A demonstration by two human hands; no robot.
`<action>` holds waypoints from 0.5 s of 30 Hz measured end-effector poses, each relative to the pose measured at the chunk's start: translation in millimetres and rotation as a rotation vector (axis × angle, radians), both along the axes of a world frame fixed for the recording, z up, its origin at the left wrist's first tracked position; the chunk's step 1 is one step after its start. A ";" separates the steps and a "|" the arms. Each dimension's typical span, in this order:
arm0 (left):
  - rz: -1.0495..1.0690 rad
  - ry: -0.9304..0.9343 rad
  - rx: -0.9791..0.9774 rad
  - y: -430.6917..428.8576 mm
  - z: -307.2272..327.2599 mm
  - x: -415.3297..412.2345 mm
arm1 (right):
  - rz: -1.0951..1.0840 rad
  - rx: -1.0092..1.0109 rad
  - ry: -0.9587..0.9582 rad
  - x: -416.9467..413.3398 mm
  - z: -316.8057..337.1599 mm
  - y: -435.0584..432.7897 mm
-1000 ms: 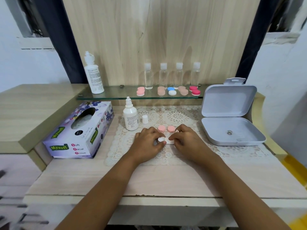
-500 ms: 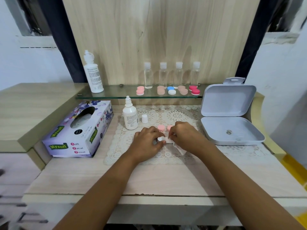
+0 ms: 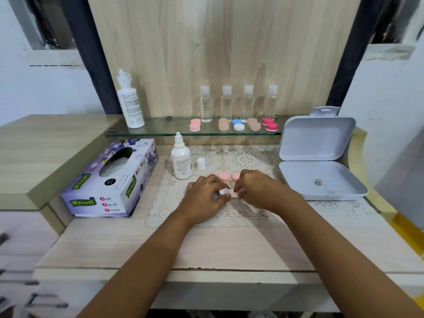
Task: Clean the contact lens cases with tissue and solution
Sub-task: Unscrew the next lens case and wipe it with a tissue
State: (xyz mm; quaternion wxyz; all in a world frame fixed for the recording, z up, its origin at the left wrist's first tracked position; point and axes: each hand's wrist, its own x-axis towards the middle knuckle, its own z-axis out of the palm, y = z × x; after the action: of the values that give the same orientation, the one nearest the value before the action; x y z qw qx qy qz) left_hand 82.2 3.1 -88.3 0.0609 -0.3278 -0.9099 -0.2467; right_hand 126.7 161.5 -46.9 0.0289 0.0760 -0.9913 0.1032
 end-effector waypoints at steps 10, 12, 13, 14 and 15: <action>-0.009 -0.010 -0.002 0.2 0.8 -0.3 | 0.024 -0.100 -0.048 1.4 0.2 9.7; -0.012 -0.010 -0.004 0.1 0.4 -0.3 | 0.033 -0.115 -0.041 3.3 1.8 11.4; -0.012 -0.009 -0.004 0.0 0.3 -0.3 | 0.039 -0.110 -0.044 3.5 2.8 11.5; -0.012 -0.008 -0.003 -0.1 0.1 -0.2 | 0.047 -0.101 -0.052 3.0 4.1 11.4; -0.012 -0.007 -0.003 0.0 0.2 -0.2 | 0.053 -0.088 -0.060 2.0 5.4 11.1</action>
State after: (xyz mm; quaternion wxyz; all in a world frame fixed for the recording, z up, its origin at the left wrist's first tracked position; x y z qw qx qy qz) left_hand 82.0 3.1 -88.1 0.0556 -0.3325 -0.9085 -0.2468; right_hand 128.7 172.6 -41.4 -0.0005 0.0979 -0.9838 0.1499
